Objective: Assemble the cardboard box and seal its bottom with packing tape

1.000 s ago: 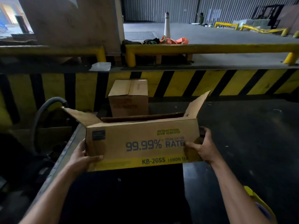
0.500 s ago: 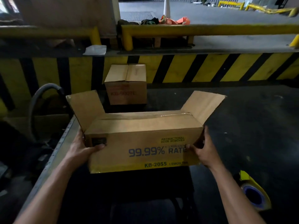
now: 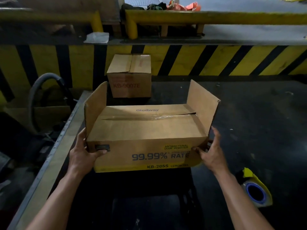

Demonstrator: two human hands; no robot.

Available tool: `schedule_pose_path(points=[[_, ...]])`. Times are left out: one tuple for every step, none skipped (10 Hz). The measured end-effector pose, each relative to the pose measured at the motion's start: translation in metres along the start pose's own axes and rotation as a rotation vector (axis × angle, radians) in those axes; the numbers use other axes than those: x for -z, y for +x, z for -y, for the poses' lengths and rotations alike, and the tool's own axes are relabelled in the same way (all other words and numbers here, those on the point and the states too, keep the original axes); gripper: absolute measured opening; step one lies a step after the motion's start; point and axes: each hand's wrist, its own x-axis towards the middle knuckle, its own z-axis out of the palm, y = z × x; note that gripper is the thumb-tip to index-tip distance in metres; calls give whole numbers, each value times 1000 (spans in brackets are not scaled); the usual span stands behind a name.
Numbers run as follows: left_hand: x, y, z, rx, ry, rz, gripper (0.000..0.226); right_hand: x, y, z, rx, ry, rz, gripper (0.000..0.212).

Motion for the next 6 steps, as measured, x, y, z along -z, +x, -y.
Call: schedule_pose_path(points=[[-7, -8, 21, 44, 12, -29, 84, -15, -19, -16, -64, -24, 9, 82], [-14, -18, 31, 90, 37, -54, 67, -29, -33, -34, -106, -23, 29, 79], [-19, -12, 26, 106, -66, -45, 68, -32, -18, -29, -175, -26, 24, 74], [-23, -10, 23, 109, -111, -45, 66, -29, -9, -24, -198, -36, 48, 77], [-21, -15, 22, 101, -57, -49, 65, -26, -11, -27, -228, -27, 76, 89], [-22, -25, 34, 181, -52, -34, 82, -27, -25, -31, -317, -14, 139, 93]])
